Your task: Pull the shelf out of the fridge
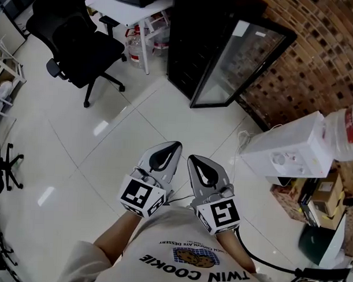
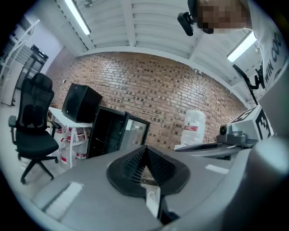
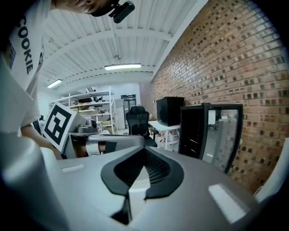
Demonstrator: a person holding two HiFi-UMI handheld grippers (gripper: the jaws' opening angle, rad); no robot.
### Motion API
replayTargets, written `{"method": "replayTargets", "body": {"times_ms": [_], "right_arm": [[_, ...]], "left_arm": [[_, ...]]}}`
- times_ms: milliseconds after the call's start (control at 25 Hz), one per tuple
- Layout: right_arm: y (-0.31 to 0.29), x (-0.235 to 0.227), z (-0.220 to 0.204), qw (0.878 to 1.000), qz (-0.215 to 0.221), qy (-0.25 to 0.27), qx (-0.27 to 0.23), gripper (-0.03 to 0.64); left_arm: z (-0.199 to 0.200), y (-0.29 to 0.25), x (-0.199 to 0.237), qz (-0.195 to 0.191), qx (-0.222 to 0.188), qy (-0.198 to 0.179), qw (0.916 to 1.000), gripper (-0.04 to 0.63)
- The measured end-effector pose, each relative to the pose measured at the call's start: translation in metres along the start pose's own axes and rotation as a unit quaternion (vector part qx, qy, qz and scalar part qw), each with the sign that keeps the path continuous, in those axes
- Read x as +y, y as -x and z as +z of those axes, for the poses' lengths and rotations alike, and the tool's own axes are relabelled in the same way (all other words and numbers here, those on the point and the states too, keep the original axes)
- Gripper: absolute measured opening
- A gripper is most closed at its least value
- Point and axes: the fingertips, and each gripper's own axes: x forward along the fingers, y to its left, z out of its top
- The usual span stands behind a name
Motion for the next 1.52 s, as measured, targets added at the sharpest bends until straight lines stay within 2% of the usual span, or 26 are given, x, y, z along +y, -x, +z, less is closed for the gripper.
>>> {"method": "replayTargets", "body": {"times_ms": [160, 360, 600, 800, 1160, 1360, 1520], "right_arm": [[-0.049, 0.0, 0.019, 1.0, -0.011, 0.001, -0.003, 0.005], [-0.095, 0.015, 0.04, 1.0, 0.005, 0.02, -0.011, 0.005], [-0.13, 0.015, 0.056, 0.999, 0.016, 0.021, -0.029, 0.005], [-0.153, 0.007, 0.06, 0.999, 0.023, 0.014, -0.036, 0.005], [-0.211, -0.05, 0.067, 0.998, 0.037, -0.015, -0.046, 0.004], [-0.246, -0.087, 0.094, 0.996, 0.054, 0.005, -0.071, 0.004], [-0.258, -0.142, 0.116, 0.995, 0.04, -0.005, -0.086, 0.004]], "left_arm": [[0.02, -0.002, 0.051, -0.001, -0.011, 0.003, 0.9999, 0.0], [0.044, 0.004, 0.098, 0.016, -0.024, -0.005, 0.9996, 0.0], [0.054, 0.002, 0.123, 0.026, -0.032, -0.001, 0.9992, 0.0], [0.052, -0.01, 0.137, 0.028, -0.021, 0.0, 0.9994, 0.0], [0.059, -0.072, 0.176, 0.042, -0.012, -0.001, 0.999, 0.0], [0.079, -0.123, 0.206, 0.051, -0.018, 0.0, 0.9985, 0.0], [0.093, -0.178, 0.215, 0.027, -0.021, 0.028, 0.999, 0.0]]}}
